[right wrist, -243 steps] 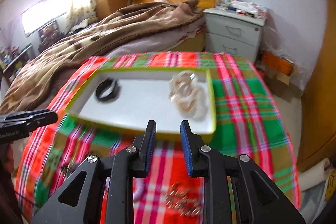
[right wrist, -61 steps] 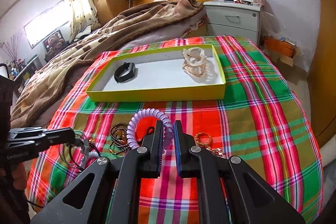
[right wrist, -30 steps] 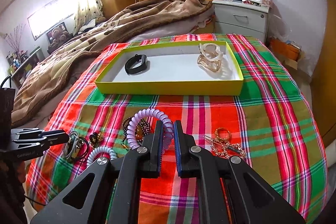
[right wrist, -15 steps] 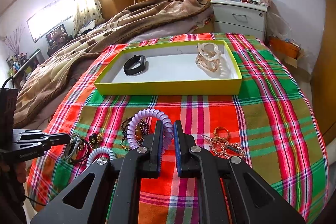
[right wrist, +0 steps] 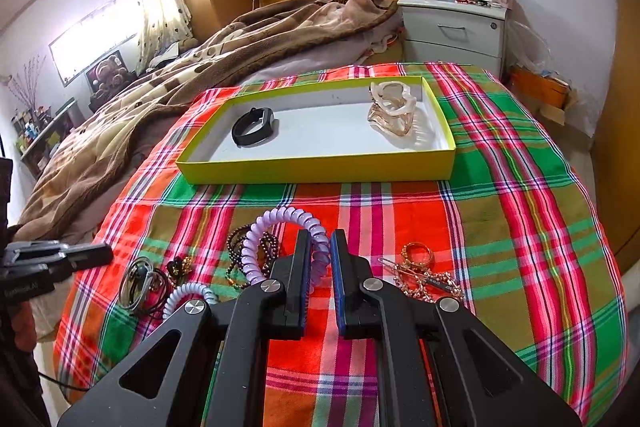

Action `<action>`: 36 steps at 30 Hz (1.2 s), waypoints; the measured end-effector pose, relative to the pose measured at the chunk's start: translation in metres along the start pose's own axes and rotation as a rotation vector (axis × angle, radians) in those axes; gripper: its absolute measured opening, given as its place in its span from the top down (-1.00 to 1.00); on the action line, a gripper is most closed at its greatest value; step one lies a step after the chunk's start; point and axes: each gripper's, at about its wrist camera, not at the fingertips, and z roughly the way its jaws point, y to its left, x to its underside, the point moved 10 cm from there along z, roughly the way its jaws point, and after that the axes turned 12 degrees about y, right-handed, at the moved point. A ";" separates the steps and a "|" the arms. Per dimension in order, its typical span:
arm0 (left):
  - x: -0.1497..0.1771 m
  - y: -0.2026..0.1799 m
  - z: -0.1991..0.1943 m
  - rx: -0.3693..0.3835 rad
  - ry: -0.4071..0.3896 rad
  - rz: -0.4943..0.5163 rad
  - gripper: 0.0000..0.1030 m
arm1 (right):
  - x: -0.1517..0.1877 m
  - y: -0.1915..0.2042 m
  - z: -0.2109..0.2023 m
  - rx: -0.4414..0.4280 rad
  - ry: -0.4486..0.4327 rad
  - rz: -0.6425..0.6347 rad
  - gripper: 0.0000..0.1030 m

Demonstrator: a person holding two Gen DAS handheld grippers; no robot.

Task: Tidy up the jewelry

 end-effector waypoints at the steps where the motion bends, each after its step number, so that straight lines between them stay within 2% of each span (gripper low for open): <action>1: 0.002 -0.003 0.003 -0.008 0.012 0.012 0.99 | 0.000 0.000 0.000 -0.001 0.001 0.000 0.80; 4: 0.010 -0.015 0.013 -0.030 0.049 0.054 0.91 | 0.001 -0.003 0.001 -0.003 0.003 0.009 0.80; 7: 0.016 -0.021 0.020 -0.061 0.075 0.069 0.48 | 0.002 -0.005 0.001 -0.007 0.003 0.013 0.80; 8: 0.017 -0.023 0.022 -0.084 0.079 0.083 0.46 | 0.002 -0.005 0.001 -0.009 0.003 0.013 0.80; 11: 0.018 -0.030 0.028 -0.094 0.096 0.104 0.46 | 0.002 -0.006 0.002 -0.015 0.003 0.018 0.80; 15: 0.017 -0.024 0.041 -0.157 0.130 0.089 0.46 | 0.003 -0.009 0.000 -0.021 0.000 0.028 0.80; 18: 0.018 -0.022 0.046 -0.163 0.143 0.070 0.49 | 0.001 -0.012 -0.002 -0.021 -0.007 0.034 0.80; 20: 0.018 -0.022 0.045 -0.175 0.140 0.070 0.73 | 0.000 -0.013 -0.002 -0.024 -0.010 0.038 0.80; 21: 0.017 -0.023 0.045 -0.177 0.135 0.073 0.74 | 0.000 -0.012 -0.003 -0.025 -0.010 0.037 0.80; 23: 0.017 -0.023 0.045 -0.179 0.135 0.074 0.91 | 0.000 -0.012 -0.003 -0.025 -0.010 0.038 0.80; 31: 0.008 -0.019 0.020 -0.155 0.062 0.043 0.92 | -0.005 -0.011 -0.010 -0.015 -0.023 0.030 0.80; 36: -0.010 -0.017 -0.003 -0.131 -0.004 0.030 0.92 | -0.019 -0.010 -0.017 -0.005 -0.041 0.021 0.80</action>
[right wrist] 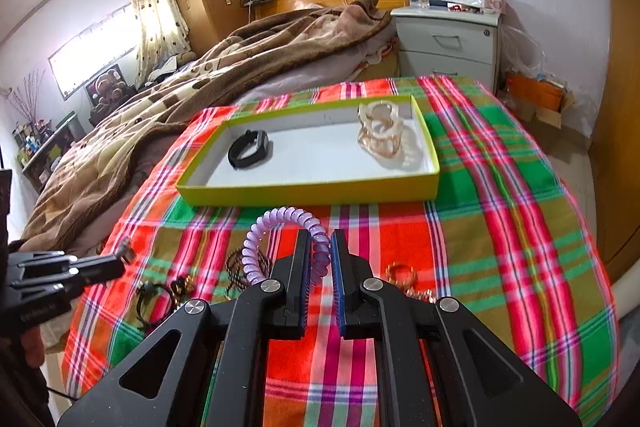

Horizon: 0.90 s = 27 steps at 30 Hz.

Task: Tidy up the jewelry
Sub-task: 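Carry the cable with the left gripper while the right carries the hair tie into the box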

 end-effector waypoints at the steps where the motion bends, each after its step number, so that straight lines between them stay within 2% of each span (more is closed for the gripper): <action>1: -0.005 0.000 -0.004 0.001 -0.014 0.002 0.92 | -0.004 0.000 0.000 0.003 -0.003 -0.003 0.80; 8: -0.049 0.008 -0.018 0.009 -0.084 -0.003 0.92 | -0.037 0.004 0.000 0.007 -0.023 -0.014 0.80; 14: -0.087 0.015 -0.008 0.022 -0.096 -0.006 0.92 | -0.074 0.005 0.014 0.023 -0.027 -0.033 0.80; 20: -0.114 0.013 0.015 0.044 -0.080 -0.010 0.92 | -0.105 0.006 0.057 0.052 0.025 -0.048 0.80; 27: -0.131 0.012 0.049 0.042 -0.037 -0.016 0.92 | -0.123 0.000 0.105 0.067 0.103 -0.032 0.80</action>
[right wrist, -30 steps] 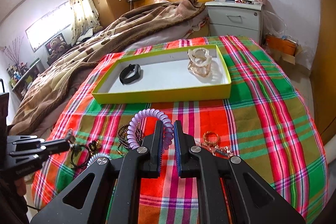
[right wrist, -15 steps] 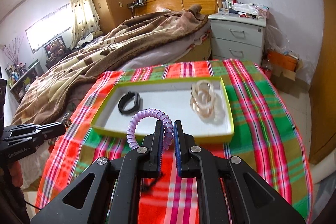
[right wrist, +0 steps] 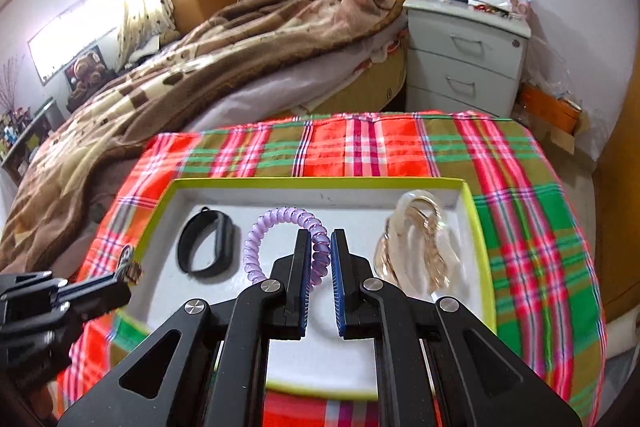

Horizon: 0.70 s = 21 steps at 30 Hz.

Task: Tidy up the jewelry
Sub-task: 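Carry the cable with the left gripper while the right carries the hair tie into the box, then open the left gripper over the box dropping the gray cable while the right releases the lavender hair tie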

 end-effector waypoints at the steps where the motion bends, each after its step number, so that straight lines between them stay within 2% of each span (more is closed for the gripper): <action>1: -0.001 -0.001 0.004 -0.011 0.003 0.006 0.92 | -0.003 -0.001 0.006 0.004 0.011 0.002 0.80; 9: 0.002 0.000 0.034 -0.013 0.062 0.001 0.92 | -0.014 -0.002 0.036 0.023 0.068 -0.006 0.80; 17: 0.007 0.008 0.045 -0.070 0.090 -0.003 0.92 | -0.016 -0.002 0.050 0.047 0.094 -0.017 0.80; 21: 0.009 0.005 0.049 -0.062 0.096 0.000 0.92 | -0.017 -0.001 0.051 0.048 0.097 -0.017 0.80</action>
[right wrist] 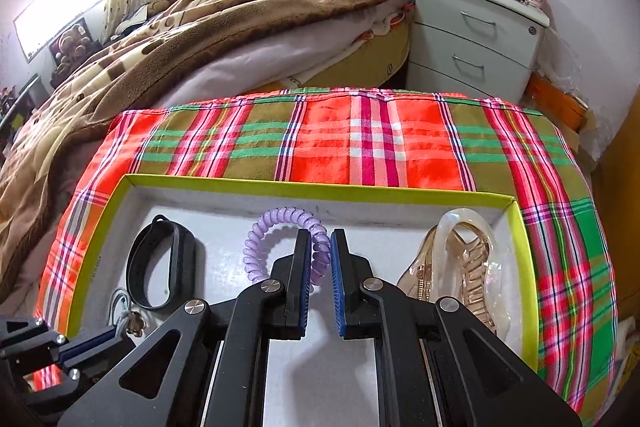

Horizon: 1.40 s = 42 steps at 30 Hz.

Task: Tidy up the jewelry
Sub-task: 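Open the left gripper over the box dropping the gray cable while the right releases the lavender hair tie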

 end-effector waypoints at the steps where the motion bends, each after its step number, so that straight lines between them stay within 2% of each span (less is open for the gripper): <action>1: 0.000 0.001 0.001 -0.003 0.006 -0.005 0.92 | 0.000 0.000 0.000 0.000 0.000 -0.002 0.80; 4: 0.001 0.000 0.003 0.017 0.012 -0.015 0.91 | -0.001 -0.001 0.002 0.008 0.003 -0.002 0.80; 15: 0.001 0.004 0.011 0.016 0.037 -0.037 0.88 | -0.002 -0.001 0.004 0.016 0.007 -0.003 0.80; 21: 0.000 0.006 0.011 0.011 0.039 -0.043 0.61 | -0.001 0.002 0.004 0.001 0.011 -0.001 0.68; 23: 0.000 0.006 0.010 0.018 0.035 -0.046 0.46 | -0.001 0.002 0.004 -0.002 0.010 0.003 0.62; 26: 0.001 0.006 0.009 0.019 0.037 -0.049 0.45 | -0.001 0.003 0.001 -0.014 0.005 0.006 0.47; 29: 0.001 0.005 0.007 0.025 0.034 -0.052 0.44 | -0.001 0.004 -0.004 -0.022 -0.007 0.007 0.47; 39: 0.014 0.005 -0.035 0.056 -0.035 -0.048 0.30 | 0.019 0.007 -0.046 -0.055 -0.079 -0.002 0.46; 42: 0.026 0.013 -0.048 0.036 -0.049 -0.054 0.29 | 0.030 0.008 -0.061 -0.059 -0.098 -0.008 0.46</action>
